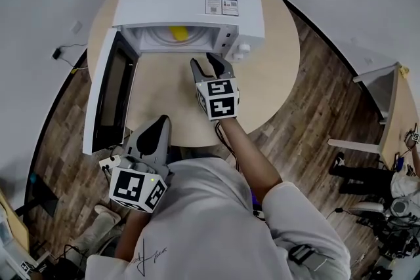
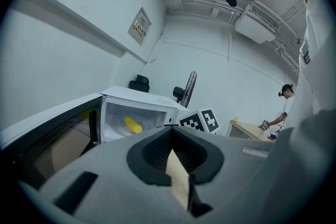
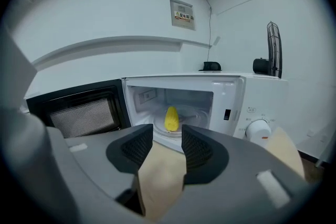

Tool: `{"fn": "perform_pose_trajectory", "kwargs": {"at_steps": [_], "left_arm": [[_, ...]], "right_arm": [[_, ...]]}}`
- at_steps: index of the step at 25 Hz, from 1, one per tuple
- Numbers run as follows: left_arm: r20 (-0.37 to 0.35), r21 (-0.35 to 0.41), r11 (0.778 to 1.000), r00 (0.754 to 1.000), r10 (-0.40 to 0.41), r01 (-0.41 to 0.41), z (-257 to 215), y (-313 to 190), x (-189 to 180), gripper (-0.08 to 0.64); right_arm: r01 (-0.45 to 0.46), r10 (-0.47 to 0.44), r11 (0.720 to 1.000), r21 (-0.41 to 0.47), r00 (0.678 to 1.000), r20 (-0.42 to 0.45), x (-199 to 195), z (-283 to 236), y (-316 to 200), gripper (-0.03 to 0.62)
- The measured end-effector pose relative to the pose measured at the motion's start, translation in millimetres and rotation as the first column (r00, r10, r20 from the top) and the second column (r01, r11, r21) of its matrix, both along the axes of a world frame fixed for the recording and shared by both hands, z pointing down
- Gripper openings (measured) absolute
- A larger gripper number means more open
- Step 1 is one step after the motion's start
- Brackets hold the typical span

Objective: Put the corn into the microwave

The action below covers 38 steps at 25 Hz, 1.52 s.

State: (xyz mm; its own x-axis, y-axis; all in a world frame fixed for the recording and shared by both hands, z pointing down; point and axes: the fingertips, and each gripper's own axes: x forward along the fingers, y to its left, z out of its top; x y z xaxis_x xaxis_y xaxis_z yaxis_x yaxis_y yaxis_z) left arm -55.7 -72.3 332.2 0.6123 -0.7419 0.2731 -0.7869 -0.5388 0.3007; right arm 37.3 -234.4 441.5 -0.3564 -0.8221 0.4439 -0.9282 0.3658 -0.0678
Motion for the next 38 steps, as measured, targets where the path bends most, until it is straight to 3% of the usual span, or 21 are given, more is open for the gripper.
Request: {"fn": "perform_pose_trajectory", "kwargs": {"at_steps": [8, 12, 22, 27, 38], "left_arm": [[-0.006, -0.003, 1.0, 1.0, -0.013, 0.013, 5, 7, 0, -0.008], [-0.009, -0.005, 1.0, 1.0, -0.023, 0.023, 7, 8, -4, -0.008], [-0.008, -0.031, 0.999, 0.999, -0.046, 0.045, 17, 8, -12, -0.008], [-0.007, -0.041, 0.997, 0.998, -0.064, 0.063, 20, 9, -16, -0.008], [0.025, -0.064, 0.992, 0.993, -0.111, 0.113, 28, 12, -37, -0.009]], "right_arm": [[-0.003, 0.003, 1.0, 0.001, 0.999, 0.042, 6, -11, 27, 0.164], [-0.012, 0.011, 1.0, 0.021, 0.998, 0.066, 9, -22, 39, 0.121], [0.034, -0.032, 0.999, -0.011, 0.992, 0.122, 7, -27, 75, 0.088], [0.045, -0.041, 0.999, -0.021, 0.989, 0.145, 12, -32, 87, 0.028], [0.048, -0.04, 0.998, -0.037, 0.98, 0.193, 29, -44, 107, 0.012]]}}
